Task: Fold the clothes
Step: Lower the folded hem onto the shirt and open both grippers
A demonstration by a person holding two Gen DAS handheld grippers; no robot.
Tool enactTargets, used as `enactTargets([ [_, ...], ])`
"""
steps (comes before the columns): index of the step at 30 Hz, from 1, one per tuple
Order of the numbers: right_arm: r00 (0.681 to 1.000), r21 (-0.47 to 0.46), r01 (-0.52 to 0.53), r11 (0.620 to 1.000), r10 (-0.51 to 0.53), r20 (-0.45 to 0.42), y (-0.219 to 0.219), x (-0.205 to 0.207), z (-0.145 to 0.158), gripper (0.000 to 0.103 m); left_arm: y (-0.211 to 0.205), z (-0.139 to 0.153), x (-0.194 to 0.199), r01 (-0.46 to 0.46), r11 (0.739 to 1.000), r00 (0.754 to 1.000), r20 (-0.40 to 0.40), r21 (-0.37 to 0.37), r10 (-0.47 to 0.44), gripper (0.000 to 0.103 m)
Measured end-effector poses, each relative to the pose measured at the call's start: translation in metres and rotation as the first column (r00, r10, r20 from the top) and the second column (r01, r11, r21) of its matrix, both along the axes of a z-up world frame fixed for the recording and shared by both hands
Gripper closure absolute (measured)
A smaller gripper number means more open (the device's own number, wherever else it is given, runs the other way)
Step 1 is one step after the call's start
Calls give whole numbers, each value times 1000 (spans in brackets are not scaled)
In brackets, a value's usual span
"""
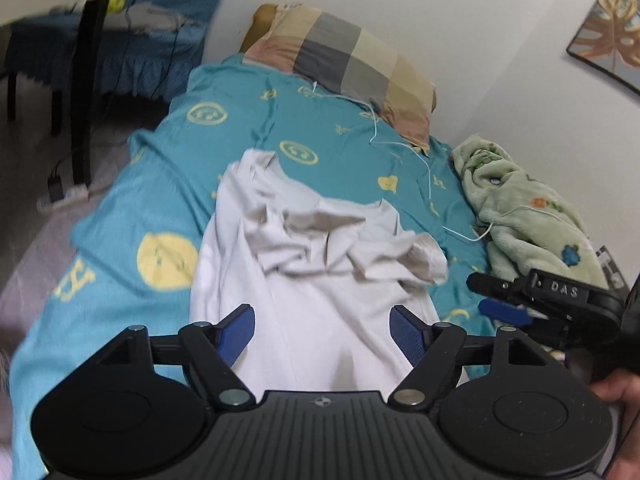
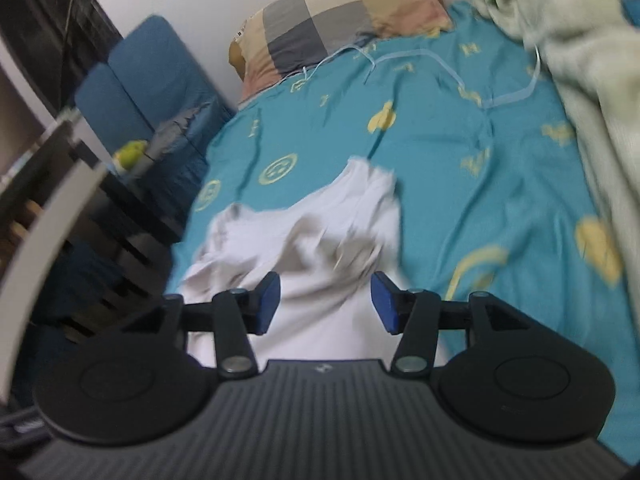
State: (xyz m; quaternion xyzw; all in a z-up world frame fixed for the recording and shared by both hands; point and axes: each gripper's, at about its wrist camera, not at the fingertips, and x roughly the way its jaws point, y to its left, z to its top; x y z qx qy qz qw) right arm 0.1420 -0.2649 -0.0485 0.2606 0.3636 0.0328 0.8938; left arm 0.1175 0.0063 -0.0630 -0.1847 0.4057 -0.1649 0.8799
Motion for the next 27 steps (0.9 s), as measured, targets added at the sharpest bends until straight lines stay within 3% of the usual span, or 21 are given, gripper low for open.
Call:
enactTargets([
  [4, 997, 96, 26, 995, -19, -81, 6, -34, -7, 50, 15, -16, -27, -84, 982, 990, -123, -167, 64, 22],
  [6, 991, 203, 77, 976, -52, -125, 5, -52, -19, 48, 18, -30, -38, -111, 965, 981, -182, -238, 68, 22],
  [10, 968, 367, 179, 913, -98, -230, 8, -82, -46, 48, 16, -51, -38, -149, 952, 960, -272, -266, 74, 22],
  [13, 936, 416, 246, 876, -102, -338, 14, -89, -69, 48, 17, -65, -34, -173, 944, 944, -320, -281, 78, 22],
  [15, 917, 402, 264, 877, -98, -388, 15, -87, -78, 48, 18, -74, -31, -190, 938, 933, -352, -290, 80, 22],
  [17, 911, 403, 282, 871, -110, -397, 14, -83, -83, 49, 19, -85, -28, -212, 929, 917, -389, -304, 82, 22],
  [19, 904, 441, 318, 840, -129, -407, 11, -80, -91, 49, 22, -93, -24, -241, 912, 903, -420, -331, 86, 22],
  [21, 896, 470, 353, 809, -148, -418, 8, -76, -98, 49, 24, -97, -22, -257, 905, 900, -424, -340, 97, 22],
  [25, 896, 454, 363, 814, -170, -410, -1, -75, -103, 49, 23, -102, -19, -268, 898, 901, -421, -350, 105, 22],
  [27, 899, 475, 377, 795, -190, -395, -5, -76, -103, 48, 23, -104, -19, -272, 893, 902, -419, -358, 107, 22],
])
